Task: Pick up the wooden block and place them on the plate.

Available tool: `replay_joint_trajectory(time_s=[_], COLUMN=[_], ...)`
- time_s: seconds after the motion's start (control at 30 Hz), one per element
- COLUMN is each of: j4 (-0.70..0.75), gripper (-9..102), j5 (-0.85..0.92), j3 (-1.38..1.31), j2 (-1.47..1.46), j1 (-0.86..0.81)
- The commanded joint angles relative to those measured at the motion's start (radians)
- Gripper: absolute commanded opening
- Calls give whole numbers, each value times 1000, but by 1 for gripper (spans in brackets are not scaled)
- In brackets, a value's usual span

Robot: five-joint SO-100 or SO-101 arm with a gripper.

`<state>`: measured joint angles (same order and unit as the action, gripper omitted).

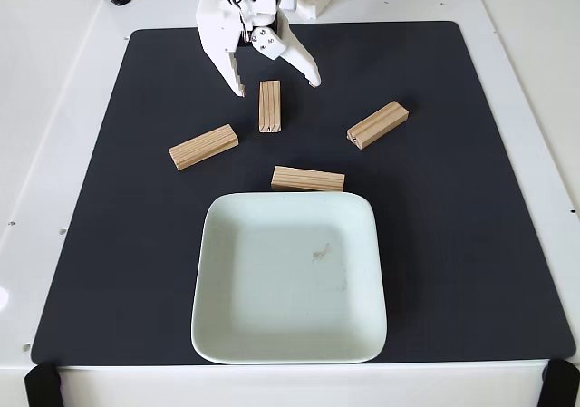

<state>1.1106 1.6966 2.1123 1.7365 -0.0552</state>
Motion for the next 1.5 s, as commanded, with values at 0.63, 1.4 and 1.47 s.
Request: replay_joint_trajectory(time_s=[0.63,1.4,1.47], j4=[-11,-170,-227], gripper=[48,48,48], j5=[9,-3,-5], j3=[195,195,196], j2=[201,160,133], j1=[83,69,64])
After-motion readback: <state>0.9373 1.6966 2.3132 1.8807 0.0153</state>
